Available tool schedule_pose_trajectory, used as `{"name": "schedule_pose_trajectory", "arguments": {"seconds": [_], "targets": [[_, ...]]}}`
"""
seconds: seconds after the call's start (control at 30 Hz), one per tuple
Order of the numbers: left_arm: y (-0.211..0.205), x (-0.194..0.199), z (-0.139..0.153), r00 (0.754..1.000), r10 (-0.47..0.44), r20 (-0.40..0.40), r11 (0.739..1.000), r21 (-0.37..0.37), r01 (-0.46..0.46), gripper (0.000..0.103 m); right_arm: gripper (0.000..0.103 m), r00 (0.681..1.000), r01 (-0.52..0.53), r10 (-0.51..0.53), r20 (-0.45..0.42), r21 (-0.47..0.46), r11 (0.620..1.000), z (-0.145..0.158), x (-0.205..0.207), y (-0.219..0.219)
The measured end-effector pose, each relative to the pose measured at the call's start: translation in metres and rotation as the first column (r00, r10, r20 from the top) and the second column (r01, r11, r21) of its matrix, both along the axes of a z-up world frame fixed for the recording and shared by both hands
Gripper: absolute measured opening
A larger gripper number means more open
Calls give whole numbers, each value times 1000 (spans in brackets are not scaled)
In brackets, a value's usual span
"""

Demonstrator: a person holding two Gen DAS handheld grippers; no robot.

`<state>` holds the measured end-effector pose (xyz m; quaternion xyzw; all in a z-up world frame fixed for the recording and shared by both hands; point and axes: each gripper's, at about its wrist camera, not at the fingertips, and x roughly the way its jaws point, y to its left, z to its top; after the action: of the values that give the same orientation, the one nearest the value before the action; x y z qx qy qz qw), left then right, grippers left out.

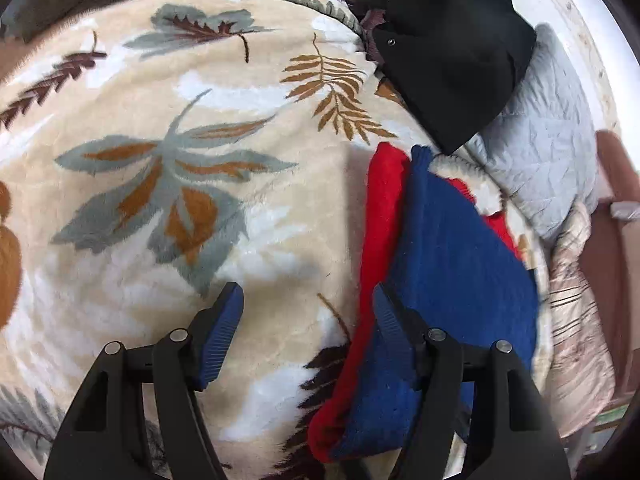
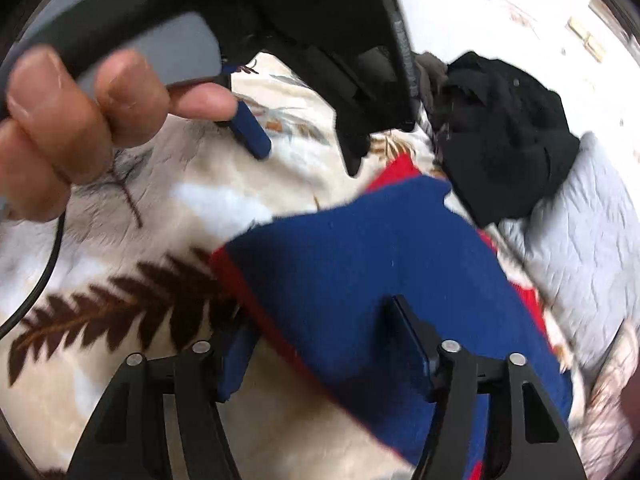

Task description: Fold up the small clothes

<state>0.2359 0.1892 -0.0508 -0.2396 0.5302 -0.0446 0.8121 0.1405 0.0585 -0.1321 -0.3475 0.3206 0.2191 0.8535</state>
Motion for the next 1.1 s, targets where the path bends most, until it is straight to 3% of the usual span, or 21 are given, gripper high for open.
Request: {"name": "schedule_pose_trajectory", "arguments": {"seconds": [0.03,0.07,0.17,0.33,0.43,0.47,0.5,0.53,0.57,0.7,0.87,1.1], "targets": [[5,3,-3,1000,5,-7,997,-76,-6,67,26,1000,-2,2,8,3,1000,0,1,0],[7,5,-5,1000,6,-18,991,-131,-8,67,17,1000,3,-3,20,3,1000,1,3,0],[2,25,-10,997,-57,-54,966,-255,41,67,15,996,-5,1,88,36,999,8,-4,-6],[-28,67,-25,973,-194,-123,921,-365,138,67,14,990,-20,11,142,63,998,16,-19,-9],[-45,81,-35,959,-220,-176,929,-339,151,66,14,991,-23,11,135,90,996,22,-20,-14],[-50,83,-33,959,-222,-175,935,-318,158,60,14,991,-24,10,134,104,994,24,-20,-16],[-54,84,-30,961,-218,-169,942,-295,161,37,14,991,-25,10,135,113,993,25,-18,-20],[-57,84,-28,960,-220,-171,945,-281,166,23,13,990,-25,6,138,129,991,27,-18,-23],[-60,83,-24,960,-225,-163,944,-279,174,18,13,990,-23,3,140,146,989,31,-19,-27],[-71,73,1,972,-211,-100,950,-257,179,17,13,989,-8,-27,149,226,974,45,-23,-47],[-107,67,40,968,-247,-48,948,-220,231,17,12,982,36,-95,161,334,942,70,-30,-83],[-172,58,70,960,-278,-26,953,-134,272,17,11,971,143,-216,101,482,864,93,-32,-151]]}}
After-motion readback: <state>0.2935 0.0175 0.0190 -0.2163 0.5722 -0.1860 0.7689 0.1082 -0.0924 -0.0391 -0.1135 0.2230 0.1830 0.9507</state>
